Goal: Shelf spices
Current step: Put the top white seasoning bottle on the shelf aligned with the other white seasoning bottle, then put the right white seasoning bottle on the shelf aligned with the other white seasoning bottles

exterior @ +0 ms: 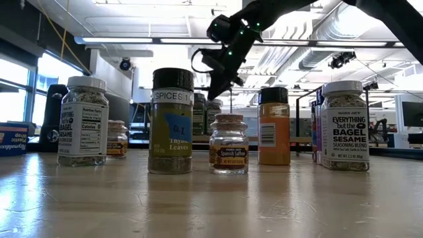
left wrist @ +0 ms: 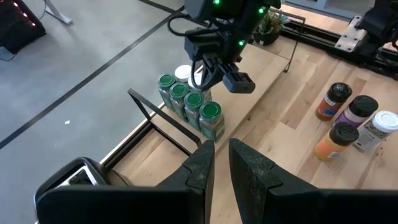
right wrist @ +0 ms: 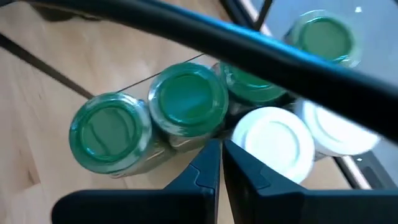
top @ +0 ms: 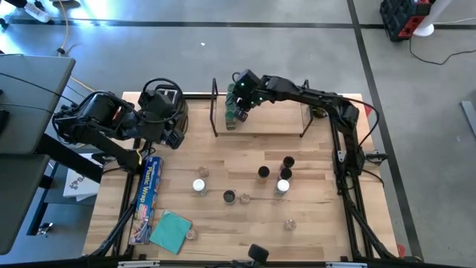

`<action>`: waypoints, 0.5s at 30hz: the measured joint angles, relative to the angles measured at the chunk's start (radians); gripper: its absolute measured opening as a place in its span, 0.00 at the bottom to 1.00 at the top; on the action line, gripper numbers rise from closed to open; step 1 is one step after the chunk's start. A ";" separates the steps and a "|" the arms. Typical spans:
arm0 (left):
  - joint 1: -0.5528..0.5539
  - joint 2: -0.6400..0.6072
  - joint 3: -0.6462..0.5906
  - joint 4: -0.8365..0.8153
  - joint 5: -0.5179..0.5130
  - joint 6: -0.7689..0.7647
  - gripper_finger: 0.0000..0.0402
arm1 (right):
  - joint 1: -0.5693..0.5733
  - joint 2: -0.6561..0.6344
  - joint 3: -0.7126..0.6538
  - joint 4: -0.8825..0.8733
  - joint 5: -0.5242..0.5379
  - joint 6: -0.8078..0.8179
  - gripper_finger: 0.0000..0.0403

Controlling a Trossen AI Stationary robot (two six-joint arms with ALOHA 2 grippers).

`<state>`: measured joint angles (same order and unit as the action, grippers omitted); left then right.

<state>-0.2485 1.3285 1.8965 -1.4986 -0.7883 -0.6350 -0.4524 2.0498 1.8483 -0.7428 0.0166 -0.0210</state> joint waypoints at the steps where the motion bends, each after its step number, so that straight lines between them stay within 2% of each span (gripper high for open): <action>1: 0.000 0.000 0.000 0.000 0.000 0.000 0.11 | -0.001 -0.002 0.004 0.001 0.007 0.002 0.03; 8: 0.000 0.000 0.000 0.000 0.000 0.000 0.11 | -0.005 -0.004 0.075 -0.008 -0.001 -0.004 0.03; 15: 0.000 0.000 0.000 -0.002 0.018 0.001 0.11 | 0.020 -0.021 0.261 -0.157 -0.010 -0.053 0.03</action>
<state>-0.2489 1.3285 1.8965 -1.5007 -0.7699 -0.6343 -0.4324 2.0293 2.1093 -0.8993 0.0071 -0.0738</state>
